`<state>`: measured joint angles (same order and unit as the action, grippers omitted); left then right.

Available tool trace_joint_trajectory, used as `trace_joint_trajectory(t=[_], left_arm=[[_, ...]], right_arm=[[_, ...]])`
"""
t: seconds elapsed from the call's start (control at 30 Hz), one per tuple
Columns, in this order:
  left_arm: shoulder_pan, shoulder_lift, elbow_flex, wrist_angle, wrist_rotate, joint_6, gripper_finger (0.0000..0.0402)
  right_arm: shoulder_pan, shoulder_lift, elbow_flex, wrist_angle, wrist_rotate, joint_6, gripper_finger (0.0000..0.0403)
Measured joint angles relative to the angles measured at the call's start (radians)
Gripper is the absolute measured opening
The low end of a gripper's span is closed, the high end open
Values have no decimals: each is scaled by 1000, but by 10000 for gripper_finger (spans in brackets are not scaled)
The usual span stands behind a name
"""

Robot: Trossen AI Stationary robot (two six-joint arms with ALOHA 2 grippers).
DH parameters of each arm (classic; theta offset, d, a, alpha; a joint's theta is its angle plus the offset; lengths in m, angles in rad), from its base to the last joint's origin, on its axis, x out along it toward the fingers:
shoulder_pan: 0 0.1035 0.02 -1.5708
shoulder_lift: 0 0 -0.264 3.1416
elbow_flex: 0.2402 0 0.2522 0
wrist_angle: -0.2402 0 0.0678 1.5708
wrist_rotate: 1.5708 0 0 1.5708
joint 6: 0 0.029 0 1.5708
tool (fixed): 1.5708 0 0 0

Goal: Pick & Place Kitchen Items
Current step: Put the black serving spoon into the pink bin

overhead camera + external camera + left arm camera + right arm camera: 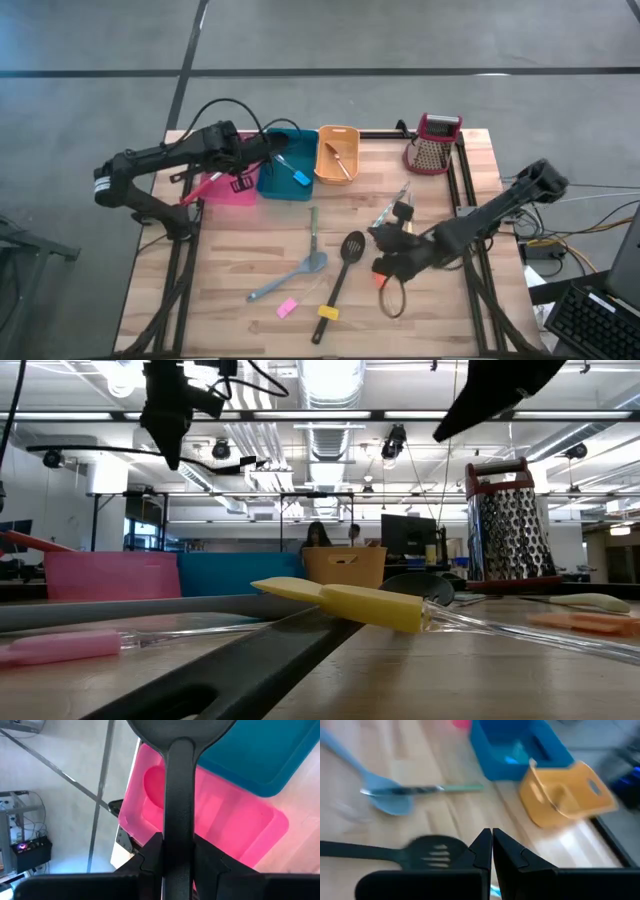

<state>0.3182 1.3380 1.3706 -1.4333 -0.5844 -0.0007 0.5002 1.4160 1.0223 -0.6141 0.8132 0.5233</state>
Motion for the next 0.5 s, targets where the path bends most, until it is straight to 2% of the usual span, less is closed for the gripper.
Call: trace_joint_trajectory(t=[0.13, 0.27, 0.5], left_arm=[[68, -3, -23, 0, 23, 15, 72], [174, -8, -52, -4, 107, 17, 72], [327, -35, -143, 2, 171, 25, 72]], right_arm=[[-25, -150, -124, 204, -108, -67, 8], [-22, -259, -225, 289, -109, -65, 8], [-24, -359, -331, 358, -80, -30, 8]])
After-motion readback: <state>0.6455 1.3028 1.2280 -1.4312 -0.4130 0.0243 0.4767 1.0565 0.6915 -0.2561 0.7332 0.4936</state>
